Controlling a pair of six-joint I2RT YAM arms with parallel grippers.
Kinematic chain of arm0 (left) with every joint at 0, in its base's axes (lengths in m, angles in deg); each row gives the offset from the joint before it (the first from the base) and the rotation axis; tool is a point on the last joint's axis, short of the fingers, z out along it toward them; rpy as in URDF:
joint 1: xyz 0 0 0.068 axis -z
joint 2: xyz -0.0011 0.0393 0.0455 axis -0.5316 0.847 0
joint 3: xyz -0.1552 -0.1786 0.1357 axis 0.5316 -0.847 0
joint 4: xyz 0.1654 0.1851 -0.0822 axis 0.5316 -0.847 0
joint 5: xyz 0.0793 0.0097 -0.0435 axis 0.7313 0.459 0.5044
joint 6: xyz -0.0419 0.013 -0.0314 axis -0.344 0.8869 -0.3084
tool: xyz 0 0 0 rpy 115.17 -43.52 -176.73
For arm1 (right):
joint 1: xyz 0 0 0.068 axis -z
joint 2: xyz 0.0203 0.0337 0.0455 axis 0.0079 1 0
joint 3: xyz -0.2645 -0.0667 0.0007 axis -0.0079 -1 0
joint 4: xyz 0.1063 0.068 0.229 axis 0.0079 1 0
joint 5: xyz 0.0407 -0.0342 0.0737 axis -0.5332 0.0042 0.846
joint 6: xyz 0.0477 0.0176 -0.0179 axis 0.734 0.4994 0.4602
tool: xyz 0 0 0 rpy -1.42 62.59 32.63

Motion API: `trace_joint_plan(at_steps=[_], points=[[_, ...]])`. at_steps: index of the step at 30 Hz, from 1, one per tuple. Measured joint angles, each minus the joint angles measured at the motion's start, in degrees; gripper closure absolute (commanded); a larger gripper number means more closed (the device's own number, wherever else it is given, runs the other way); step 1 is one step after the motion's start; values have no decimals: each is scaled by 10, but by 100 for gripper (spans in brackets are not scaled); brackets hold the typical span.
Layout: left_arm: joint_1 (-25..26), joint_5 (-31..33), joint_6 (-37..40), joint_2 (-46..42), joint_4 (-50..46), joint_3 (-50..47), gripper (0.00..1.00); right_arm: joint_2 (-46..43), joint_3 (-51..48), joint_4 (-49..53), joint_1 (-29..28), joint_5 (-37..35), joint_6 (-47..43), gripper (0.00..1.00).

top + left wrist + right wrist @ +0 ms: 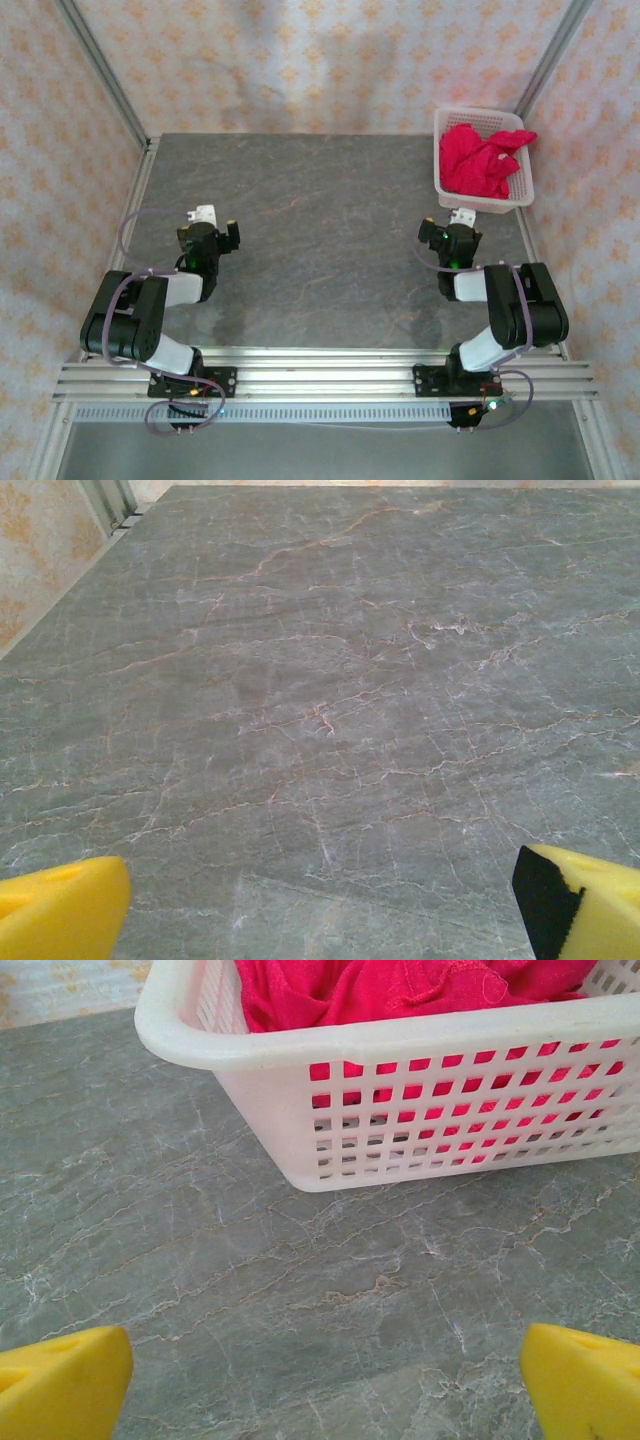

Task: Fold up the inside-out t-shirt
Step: Pick up the T-shirt from the basket.

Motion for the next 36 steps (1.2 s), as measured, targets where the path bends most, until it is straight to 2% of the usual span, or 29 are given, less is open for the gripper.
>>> trace_joint_plan(at_steps=[2,4,8,10,12,14,16,18,22,25,28,32,36], points=[[0,6,0,-1,-4,2,0,-3,-1,-7,-6,-21,-1,1],[5,26,-2,-14,-63,25,0,-32,-8,4,-24,-58,-8,1],[15,47,-30,-102,-243,132,0,-196,3,116,-70,-139,0,1],[17,50,-58,-151,-317,193,0,-258,42,178,-70,-187,35,1],[17,37,-80,-186,-375,241,0,-283,104,255,-65,-223,91,1],[17,-3,-85,-206,-404,261,0,-280,166,311,-49,-215,132,1],[17,-62,-85,-212,-428,263,0,-249,233,368,-27,-195,166,1],[17,-110,-87,-203,-462,263,0,-179,328,442,-7,-182,195,1],[17,-147,-93,-173,-535,286,0,-22,511,560,16,-159,232,1],[17,-161,-93,-167,-565,306,0,77,613,637,37,-129,264,7],[17,-158,-103,-175,-576,310,0,163,696,700,70,-89,298,13],[15,-92,-165,-185,-606,310,0,275,801,770,103,-60,320,14],[-1,-47,-214,-188,-617,302,0,358,881,814,108,-50,321,16]])
